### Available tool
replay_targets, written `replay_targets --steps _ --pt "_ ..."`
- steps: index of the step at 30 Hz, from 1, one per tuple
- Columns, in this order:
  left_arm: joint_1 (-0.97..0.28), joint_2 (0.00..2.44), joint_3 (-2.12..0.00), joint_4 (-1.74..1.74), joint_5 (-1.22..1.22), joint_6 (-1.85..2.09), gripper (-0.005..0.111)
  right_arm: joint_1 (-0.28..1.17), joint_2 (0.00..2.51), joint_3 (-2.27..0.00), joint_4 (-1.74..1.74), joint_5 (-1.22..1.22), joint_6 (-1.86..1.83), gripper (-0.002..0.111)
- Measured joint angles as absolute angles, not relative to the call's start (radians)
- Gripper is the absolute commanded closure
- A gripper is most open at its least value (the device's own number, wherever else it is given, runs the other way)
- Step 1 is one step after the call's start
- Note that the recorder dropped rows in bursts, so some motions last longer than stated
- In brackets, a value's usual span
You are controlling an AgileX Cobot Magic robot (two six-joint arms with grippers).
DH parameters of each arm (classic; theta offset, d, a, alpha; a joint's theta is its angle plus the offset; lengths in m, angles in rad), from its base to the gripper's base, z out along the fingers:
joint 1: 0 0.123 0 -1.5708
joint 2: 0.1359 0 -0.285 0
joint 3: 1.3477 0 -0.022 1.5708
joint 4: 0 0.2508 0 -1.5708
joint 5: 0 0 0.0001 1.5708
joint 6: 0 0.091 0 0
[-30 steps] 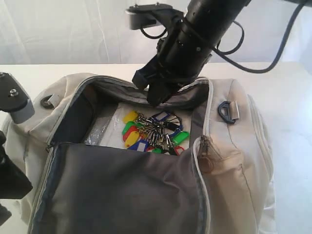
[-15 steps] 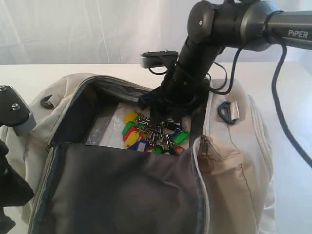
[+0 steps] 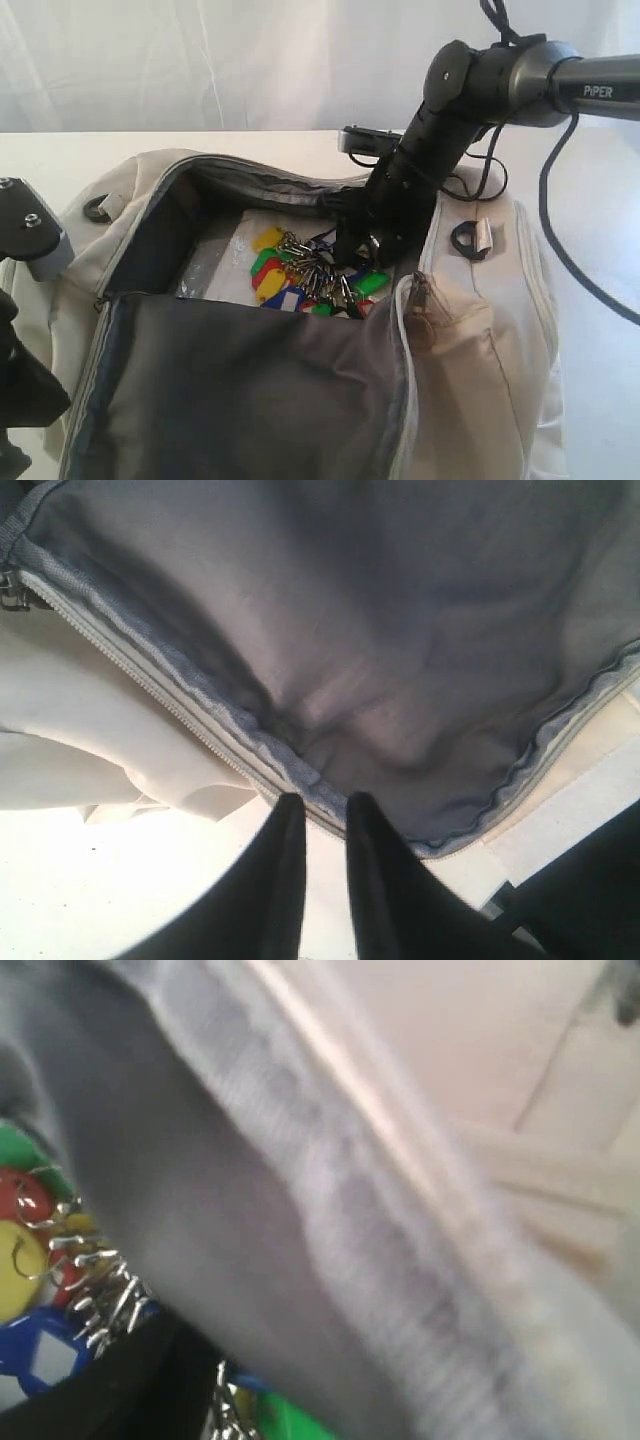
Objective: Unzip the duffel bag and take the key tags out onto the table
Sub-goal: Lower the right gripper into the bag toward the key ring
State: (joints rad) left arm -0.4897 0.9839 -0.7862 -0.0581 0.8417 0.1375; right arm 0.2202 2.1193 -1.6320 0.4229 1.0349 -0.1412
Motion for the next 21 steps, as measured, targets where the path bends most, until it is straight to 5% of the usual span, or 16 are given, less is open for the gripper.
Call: replay_targets --steps 6,13,21 --pt "-0.490 0.984 -0.786 -0.061 0.842 0.137 0.086 0.212 2.137 -1.634 0.563 1.027 -0.222 0.052" --pt "-0.490 0.984 -0.786 -0.063 0.843 0.135 0.086 0.212 2.143 -1.634 0.673 1.010 -0.282 0.075" --pt "-0.490 0.984 -0.786 -0.077 0.845 0.135 0.086 0.211 2.151 -1.634 0.889 1.106 -0.454 0.076"
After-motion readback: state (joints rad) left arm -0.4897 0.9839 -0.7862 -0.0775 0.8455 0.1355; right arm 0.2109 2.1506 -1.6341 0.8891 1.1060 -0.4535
